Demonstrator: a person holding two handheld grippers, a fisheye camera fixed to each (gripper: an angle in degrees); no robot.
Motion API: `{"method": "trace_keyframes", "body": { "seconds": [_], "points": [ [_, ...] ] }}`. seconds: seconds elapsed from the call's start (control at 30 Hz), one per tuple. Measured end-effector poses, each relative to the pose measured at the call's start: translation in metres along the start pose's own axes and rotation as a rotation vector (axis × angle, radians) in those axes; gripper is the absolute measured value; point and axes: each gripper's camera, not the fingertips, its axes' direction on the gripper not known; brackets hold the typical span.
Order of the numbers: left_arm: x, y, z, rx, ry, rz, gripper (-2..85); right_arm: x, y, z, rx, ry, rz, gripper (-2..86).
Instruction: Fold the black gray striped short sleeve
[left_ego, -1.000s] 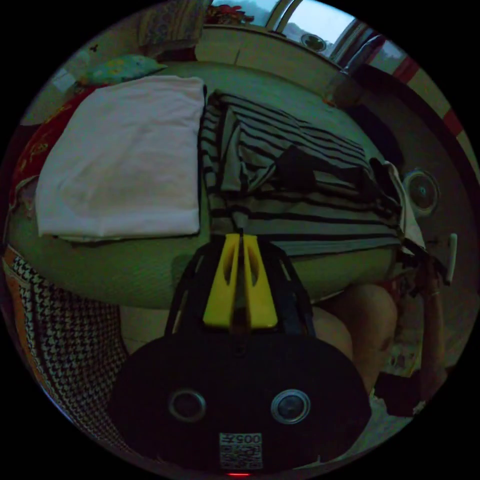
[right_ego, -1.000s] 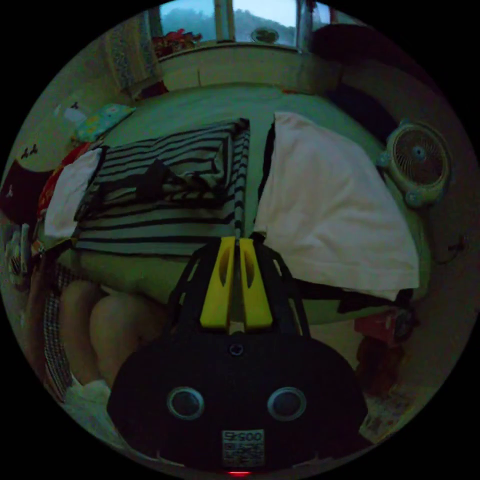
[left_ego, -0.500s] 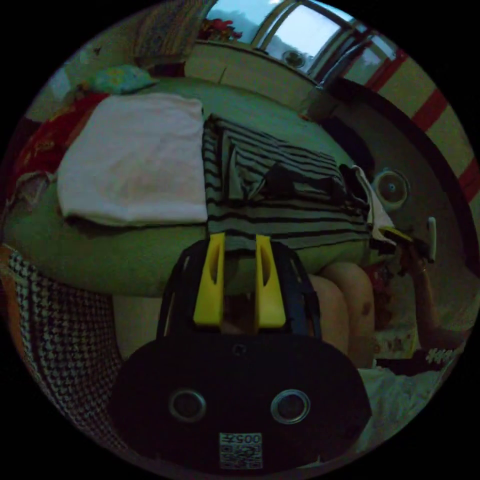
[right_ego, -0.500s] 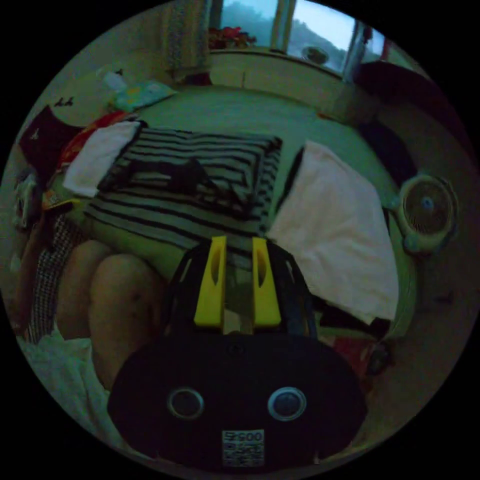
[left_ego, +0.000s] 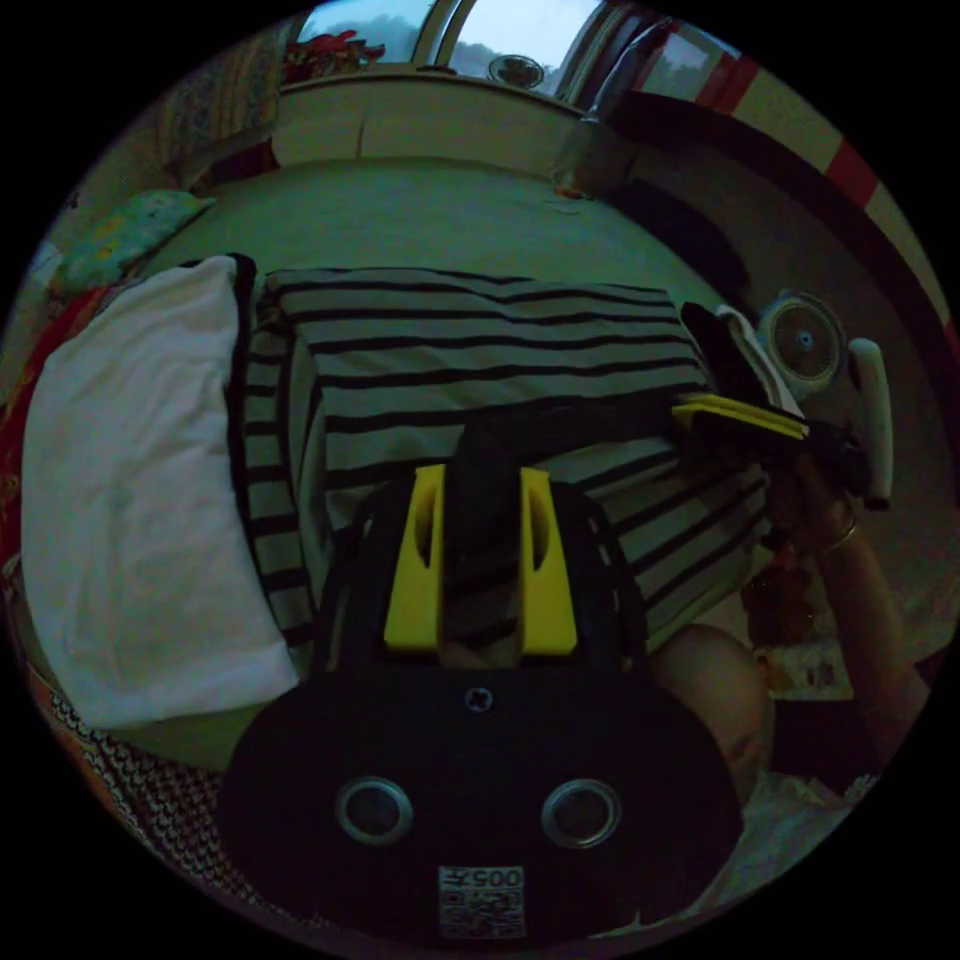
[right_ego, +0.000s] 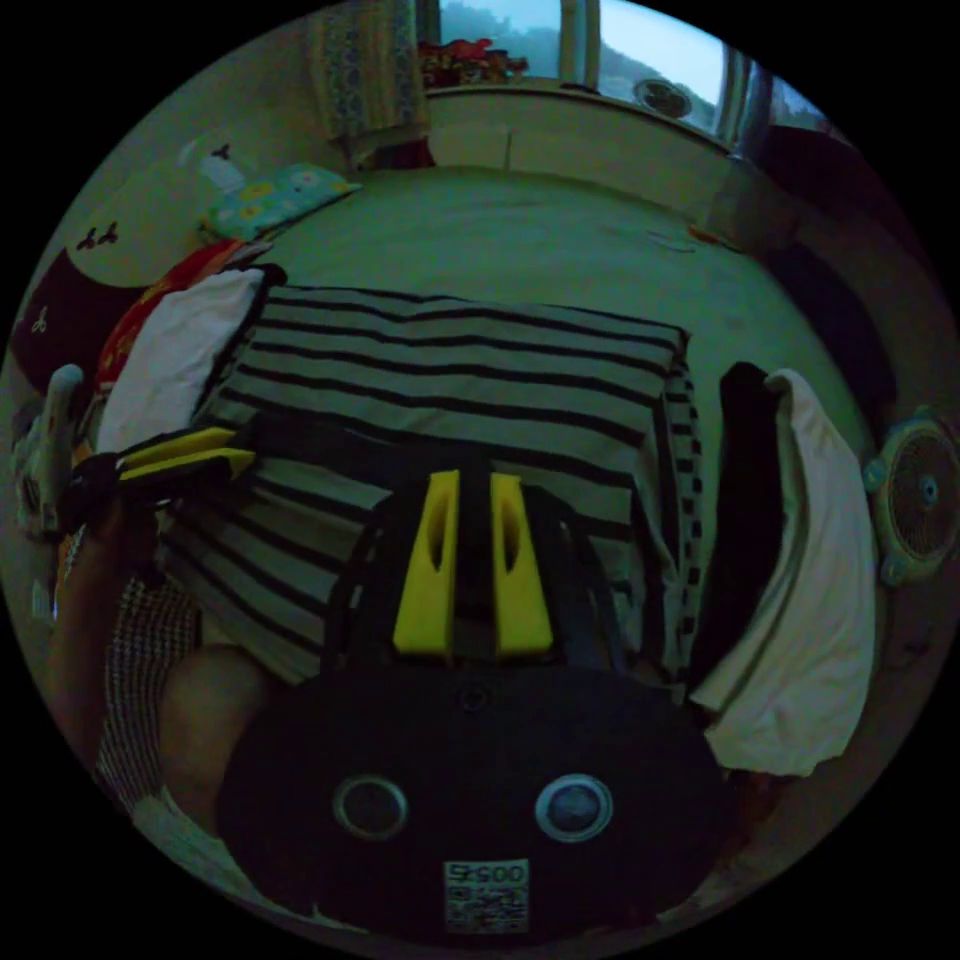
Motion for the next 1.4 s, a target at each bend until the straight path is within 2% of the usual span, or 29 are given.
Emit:
{"method": "trace_keyframes", "body": {
  "seconds": [0.07, 0.17, 0.23, 0.37, 0.43, 0.53, 0.7, 0.87, 0.93, 1.03, 1.13, 1.27, 1.4],
  "points": [
    [0.010, 0.014, -0.012, 0.051, 0.026, 0.031, 6.2, -0.002, 0.011, -0.017, 0.071, -0.029, -0.021, -0.3],
    [0.024, 0.037, -0.031, 0.123, 0.057, 0.065, 5.6, -0.005, 0.040, -0.052, 0.198, -0.056, -0.043, -0.9],
    [0.034, 0.052, -0.039, 0.146, 0.064, 0.090, 5.7, -0.006, 0.060, -0.066, 0.215, -0.082, -0.039, -1.0],
    [0.050, 0.089, -0.037, 0.111, 0.013, 0.087, 4.8, -0.010, 0.098, -0.065, 0.138, -0.096, -0.044, -0.9],
    [0.052, 0.101, -0.029, 0.058, 0.025, 0.056, 4.9, -0.010, 0.105, -0.057, 0.083, -0.068, -0.009, -0.6],
    [0.058, 0.115, -0.025, 0.041, 0.054, 0.004, 5.7, -0.007, 0.102, -0.050, 0.021, -0.131, 0.030, 1.0],
    [0.077, 0.115, -0.034, 0.102, 0.014, 0.002, 8.4, -0.009, 0.071, -0.054, 0.031, -0.166, 0.001, 9.3],
    [0.102, 0.089, -0.033, 0.167, -0.013, 0.040, 10.3, -0.016, 0.028, -0.045, 0.039, -0.124, -0.052, 10.4],
    [0.109, 0.078, -0.028, 0.173, -0.001, 0.047, 10.3, -0.015, 0.009, -0.034, 0.016, -0.127, -0.041, 9.7],
    [0.121, 0.064, -0.019, 0.191, -0.001, 0.031, 9.7, 0.001, -0.020, -0.015, -0.014, -0.125, 0.096, 4.5],
    [0.131, 0.049, -0.010, 0.202, -0.027, 0.003, 8.4, 0.021, -0.045, 0.009, -0.105, -0.255, 0.208, -0.1],
    [0.140, 0.025, 0.025, 0.059, -0.026, -0.038, 7.5, 0.023, -0.063, 0.043, -0.287, -0.282, 0.178, -1.0],
    [0.159, 0.023, 0.056, -0.025, -0.031, -0.013, 7.4, 0.006, -0.053, 0.053, -0.412, -0.243, 0.039, -1.2]
  ]
}}
